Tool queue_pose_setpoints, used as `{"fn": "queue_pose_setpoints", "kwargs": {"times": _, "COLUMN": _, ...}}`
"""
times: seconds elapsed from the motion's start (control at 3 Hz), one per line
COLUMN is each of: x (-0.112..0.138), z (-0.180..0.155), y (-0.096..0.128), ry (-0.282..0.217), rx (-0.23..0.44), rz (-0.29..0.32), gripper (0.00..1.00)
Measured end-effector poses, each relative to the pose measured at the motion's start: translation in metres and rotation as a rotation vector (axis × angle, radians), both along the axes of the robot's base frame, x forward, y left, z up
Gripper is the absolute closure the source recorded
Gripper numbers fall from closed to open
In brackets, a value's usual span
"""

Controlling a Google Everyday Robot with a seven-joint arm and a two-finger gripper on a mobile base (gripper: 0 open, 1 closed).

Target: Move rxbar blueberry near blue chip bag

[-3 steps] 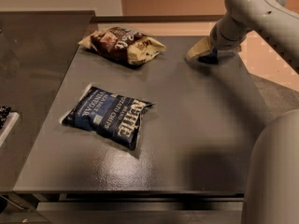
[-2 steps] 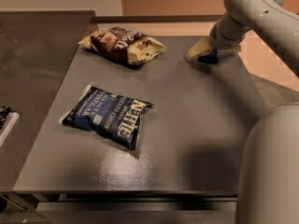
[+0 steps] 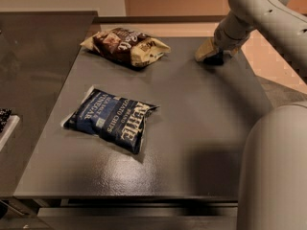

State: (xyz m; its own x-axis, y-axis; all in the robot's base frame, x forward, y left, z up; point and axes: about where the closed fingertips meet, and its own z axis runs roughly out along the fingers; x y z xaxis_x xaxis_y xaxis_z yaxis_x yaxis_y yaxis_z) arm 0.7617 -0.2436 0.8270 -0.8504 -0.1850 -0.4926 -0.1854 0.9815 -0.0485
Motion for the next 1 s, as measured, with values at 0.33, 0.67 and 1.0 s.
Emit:
{"fn": "queue_pose_setpoints", "kwargs": {"times": 0.33, "x": 0.0001, "z": 0.0022, "y": 0.0006, "ry": 0.0, "rx": -0.001, "rz": 0.004, "gripper": 0.63}}
{"fn": "queue_pose_setpoints", "kwargs": {"times": 0.67, "x": 0.0, "z": 0.0079, "y": 0.0006, "ry": 0.0, "rx": -0.002, "rz": 0.004, "gripper": 0.86}}
{"fn": "queue_pose_setpoints", "kwargs": {"times": 1.0, "x": 0.0, "z": 0.0095, "y": 0.0006, "ry": 0.0, "rx": -0.002, "rz": 0.004, "gripper": 1.0}}
